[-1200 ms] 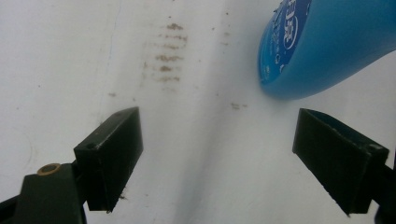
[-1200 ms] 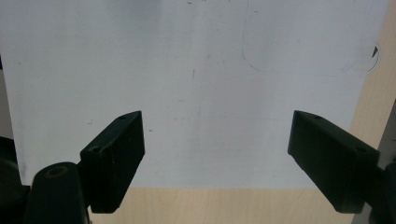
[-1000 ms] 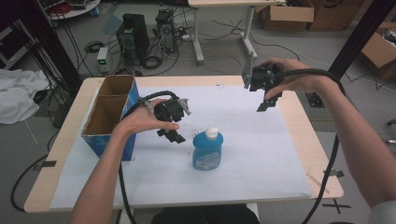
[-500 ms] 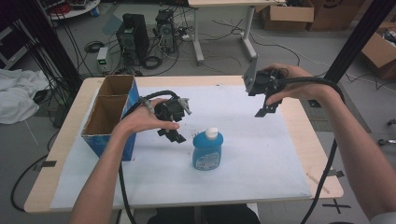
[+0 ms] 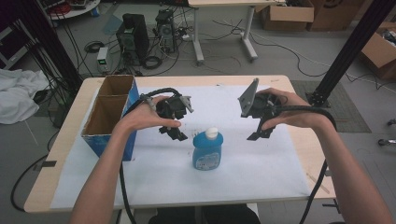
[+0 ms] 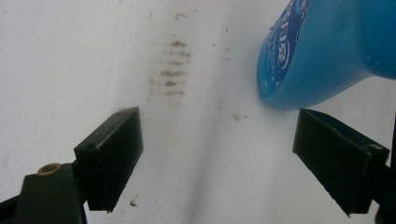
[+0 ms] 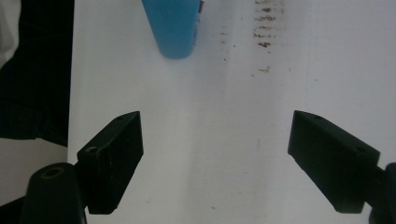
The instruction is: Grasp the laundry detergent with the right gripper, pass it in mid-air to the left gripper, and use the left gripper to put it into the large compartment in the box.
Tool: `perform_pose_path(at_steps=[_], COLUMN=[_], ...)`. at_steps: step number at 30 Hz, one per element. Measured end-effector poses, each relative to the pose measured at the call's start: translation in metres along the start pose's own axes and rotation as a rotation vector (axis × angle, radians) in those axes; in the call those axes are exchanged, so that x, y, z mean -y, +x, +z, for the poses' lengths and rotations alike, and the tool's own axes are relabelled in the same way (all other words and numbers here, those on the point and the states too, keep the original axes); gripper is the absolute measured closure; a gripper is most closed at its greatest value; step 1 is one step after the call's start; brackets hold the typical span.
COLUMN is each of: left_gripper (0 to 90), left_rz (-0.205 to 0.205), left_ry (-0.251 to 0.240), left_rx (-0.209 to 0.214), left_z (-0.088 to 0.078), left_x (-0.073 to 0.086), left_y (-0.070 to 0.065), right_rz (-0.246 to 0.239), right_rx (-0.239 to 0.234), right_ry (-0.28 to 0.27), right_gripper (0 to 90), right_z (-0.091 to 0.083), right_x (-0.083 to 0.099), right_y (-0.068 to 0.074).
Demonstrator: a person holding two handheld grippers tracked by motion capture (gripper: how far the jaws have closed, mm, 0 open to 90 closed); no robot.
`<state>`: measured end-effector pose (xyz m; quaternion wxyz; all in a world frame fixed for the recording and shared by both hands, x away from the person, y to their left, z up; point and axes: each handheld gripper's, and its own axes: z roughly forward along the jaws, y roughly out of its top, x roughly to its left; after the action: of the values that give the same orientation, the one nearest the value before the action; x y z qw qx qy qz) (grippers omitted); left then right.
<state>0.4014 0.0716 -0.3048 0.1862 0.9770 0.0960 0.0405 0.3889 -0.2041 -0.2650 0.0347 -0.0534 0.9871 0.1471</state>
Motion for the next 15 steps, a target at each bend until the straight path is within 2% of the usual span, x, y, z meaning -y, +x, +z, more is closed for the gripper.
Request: perform_pose_path(at_steps=[8, 15], left_gripper=[16.7, 16.7], left_rz=[-0.004, -0.002], left_ry=[0.009, 0.015], left_rx=[-0.002, 0.001], left_z=[-0.001, 0.000], left_x=[0.002, 0.001], left_y=[0.000, 0.000], right_rz=[0.037, 0.056], right_rx=[-0.034, -0.042], right_ry=[-0.118, -0.194], right_gripper=[18.0, 17.4], right_z=[0.028, 0.048], right_x=[0.002, 0.003], right_y=[0.013, 0.020])
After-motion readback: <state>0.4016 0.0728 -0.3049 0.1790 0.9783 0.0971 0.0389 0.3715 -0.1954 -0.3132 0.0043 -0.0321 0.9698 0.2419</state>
